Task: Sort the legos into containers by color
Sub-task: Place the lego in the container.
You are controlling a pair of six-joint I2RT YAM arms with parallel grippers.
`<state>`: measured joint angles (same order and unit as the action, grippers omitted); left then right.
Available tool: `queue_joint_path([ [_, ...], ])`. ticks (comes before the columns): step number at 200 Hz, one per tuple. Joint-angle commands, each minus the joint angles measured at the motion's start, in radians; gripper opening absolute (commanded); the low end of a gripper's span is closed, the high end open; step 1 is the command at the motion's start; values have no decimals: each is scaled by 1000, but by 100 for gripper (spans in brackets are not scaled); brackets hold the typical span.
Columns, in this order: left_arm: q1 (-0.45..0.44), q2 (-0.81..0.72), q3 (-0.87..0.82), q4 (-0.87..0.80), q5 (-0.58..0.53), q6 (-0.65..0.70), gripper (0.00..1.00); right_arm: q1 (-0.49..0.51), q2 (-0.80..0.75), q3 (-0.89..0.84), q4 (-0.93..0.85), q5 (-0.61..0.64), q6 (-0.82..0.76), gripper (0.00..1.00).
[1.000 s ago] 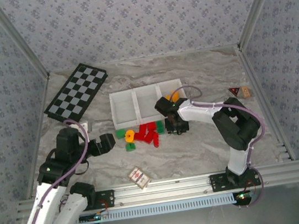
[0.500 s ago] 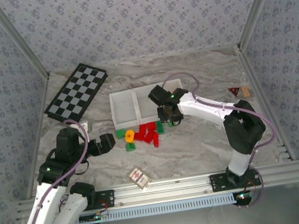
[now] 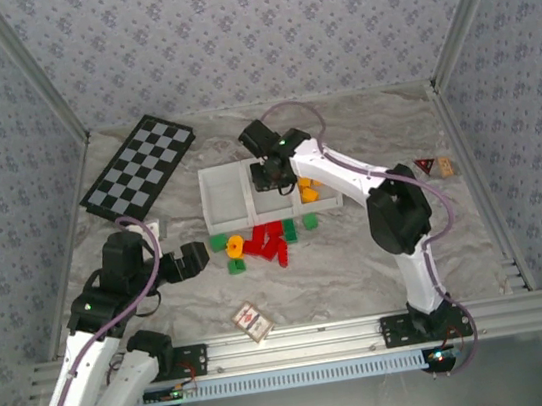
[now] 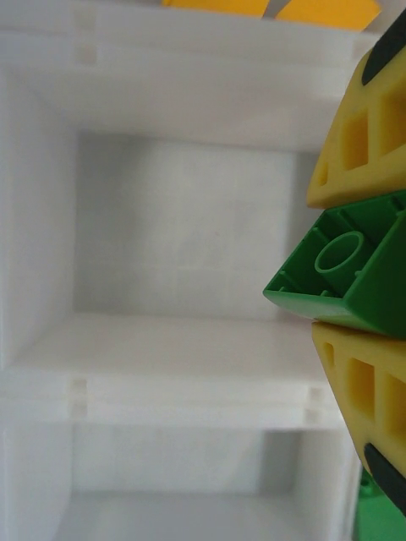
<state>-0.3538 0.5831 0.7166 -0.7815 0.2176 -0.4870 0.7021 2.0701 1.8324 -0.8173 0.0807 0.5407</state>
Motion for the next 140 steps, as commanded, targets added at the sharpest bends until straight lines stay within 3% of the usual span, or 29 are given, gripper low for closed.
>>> queue_joint_path([
  [1,-4,-13,-2,21,15,7,100,-22,53,49,-36,-55,-19,33],
  [28,-4,-16,-2,22,16,7,100,-26,86,65,-34,-69,-17,34],
  [78,-2,-16,-3,24,16,7,100,-24,92,62,-22,-70,-9,46],
  [140,-3,-16,-2,22,15,7,100,-15,23,46,-33,-40,-12,49],
])
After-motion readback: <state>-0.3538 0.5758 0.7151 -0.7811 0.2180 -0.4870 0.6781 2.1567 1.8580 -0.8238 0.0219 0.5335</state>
